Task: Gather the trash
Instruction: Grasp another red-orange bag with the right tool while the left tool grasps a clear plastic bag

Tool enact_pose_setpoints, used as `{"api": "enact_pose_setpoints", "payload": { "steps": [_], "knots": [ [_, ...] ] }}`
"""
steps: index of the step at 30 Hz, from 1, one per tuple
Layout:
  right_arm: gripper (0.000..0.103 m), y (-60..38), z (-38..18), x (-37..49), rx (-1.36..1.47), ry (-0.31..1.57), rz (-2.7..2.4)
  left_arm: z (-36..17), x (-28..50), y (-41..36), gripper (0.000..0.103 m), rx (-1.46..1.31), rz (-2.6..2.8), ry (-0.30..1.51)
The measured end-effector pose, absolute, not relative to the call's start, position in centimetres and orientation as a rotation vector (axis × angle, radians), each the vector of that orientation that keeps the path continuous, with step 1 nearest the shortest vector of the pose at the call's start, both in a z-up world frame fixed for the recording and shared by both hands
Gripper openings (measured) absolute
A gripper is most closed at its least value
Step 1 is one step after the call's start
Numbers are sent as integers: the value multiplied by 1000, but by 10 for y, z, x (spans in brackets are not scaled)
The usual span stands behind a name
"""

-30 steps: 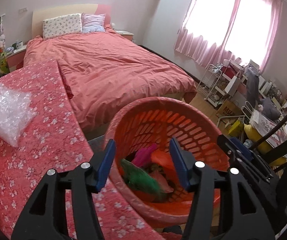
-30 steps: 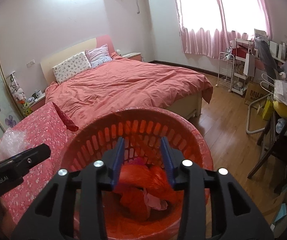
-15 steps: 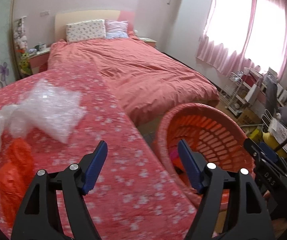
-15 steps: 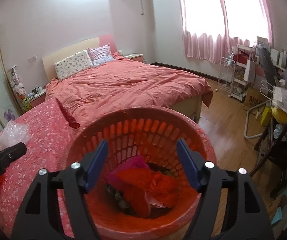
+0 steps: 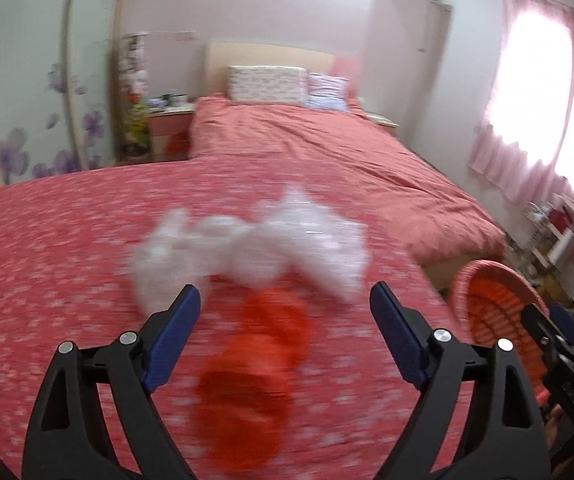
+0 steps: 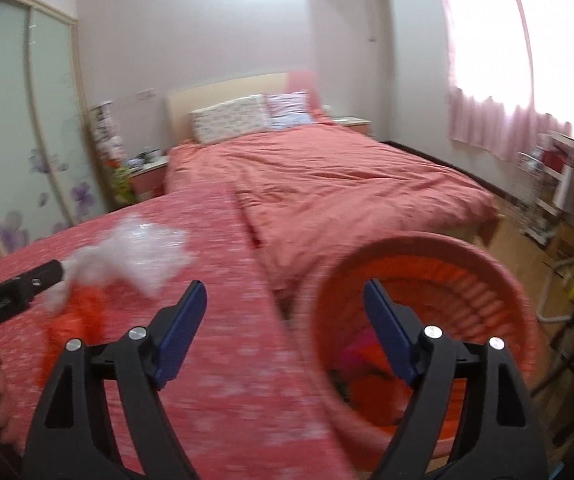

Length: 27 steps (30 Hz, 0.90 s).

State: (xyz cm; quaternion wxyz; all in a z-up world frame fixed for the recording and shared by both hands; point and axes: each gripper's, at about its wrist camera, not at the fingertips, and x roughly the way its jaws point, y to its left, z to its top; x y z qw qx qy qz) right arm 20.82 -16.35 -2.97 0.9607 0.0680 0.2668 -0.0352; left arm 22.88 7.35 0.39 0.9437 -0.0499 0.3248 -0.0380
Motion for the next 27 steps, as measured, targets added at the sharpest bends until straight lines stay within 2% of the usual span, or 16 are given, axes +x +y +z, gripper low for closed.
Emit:
{"api": "enact_pose_setpoints", "payload": {
  "steps": [13,20,24,25,27],
  "knots": [
    [79,-7,-38,238,61,648,211,-19,214,203,86,-133,229,648],
    [79,37,-63,255,13,738,225,-31,214,237,87,-182,254,702],
    [78,43,-78,264,-3,797,214,-36,210,245,91,-216,250,712],
    [77,42,-80,265,-3,807,214,-36,210,244,93,-216,249,713],
    [68,38,-83,268,14,827,222,-37,210,241,94,-211,248,712]
  ]
}}
